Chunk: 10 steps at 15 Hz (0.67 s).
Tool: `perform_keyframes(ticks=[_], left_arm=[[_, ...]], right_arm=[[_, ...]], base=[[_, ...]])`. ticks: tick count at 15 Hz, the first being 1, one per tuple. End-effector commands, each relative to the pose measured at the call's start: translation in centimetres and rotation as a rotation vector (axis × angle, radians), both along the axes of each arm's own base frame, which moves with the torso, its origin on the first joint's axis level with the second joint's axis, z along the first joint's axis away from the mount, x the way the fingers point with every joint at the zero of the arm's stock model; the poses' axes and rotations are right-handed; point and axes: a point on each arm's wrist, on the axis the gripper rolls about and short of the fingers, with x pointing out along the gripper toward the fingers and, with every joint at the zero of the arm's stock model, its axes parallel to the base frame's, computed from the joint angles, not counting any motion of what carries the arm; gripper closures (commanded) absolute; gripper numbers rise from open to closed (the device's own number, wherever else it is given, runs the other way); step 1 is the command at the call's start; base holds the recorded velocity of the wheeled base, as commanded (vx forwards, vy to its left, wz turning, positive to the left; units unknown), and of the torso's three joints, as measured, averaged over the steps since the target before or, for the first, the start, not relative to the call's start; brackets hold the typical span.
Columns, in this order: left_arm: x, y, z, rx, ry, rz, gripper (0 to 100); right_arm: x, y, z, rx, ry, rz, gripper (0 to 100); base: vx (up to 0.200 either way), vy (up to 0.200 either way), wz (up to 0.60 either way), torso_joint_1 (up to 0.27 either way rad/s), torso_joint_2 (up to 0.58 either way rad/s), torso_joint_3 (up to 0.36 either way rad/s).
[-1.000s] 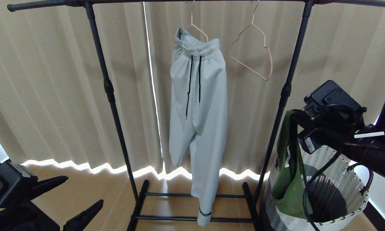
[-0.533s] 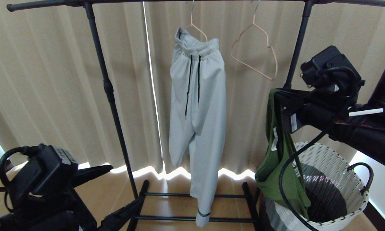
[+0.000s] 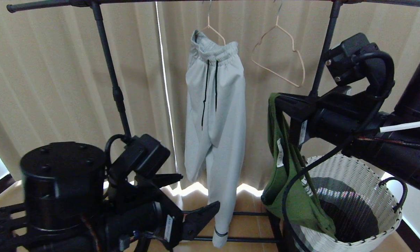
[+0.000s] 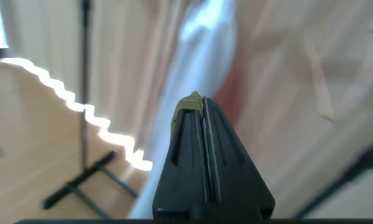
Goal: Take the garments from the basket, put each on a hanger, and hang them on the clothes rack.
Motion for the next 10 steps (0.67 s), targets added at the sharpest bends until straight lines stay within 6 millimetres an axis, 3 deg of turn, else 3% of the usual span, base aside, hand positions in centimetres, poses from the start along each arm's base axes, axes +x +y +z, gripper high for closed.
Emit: perform_keyframes(ticks=[1, 6, 10], left_arm=[[1.9, -3.4, -1.5, 0.021, 0.064, -0.016, 0], [4.2, -7.3, -3.3, -0.021, 0.103, -0.024, 0], [3.8, -8.8, -3.9, -0.055, 0.079, -0.066, 0]], right_arm=[[-1.2, 0.5, 0.5, 0.017, -0.015, 0.056, 100], [-2.9, 0.4, 0.9, 0.030, -0.026, 0.099, 100], [-3.6, 0.0, 0.8, 0.031, -0.027, 0.113, 100]], base=[[0.000, 0.000, 0.00, 0.000, 0.00, 0.000], [0.000, 0.000, 0.00, 0.000, 0.00, 0.000], [0.000, 0.000, 0.00, 0.000, 0.00, 0.000]])
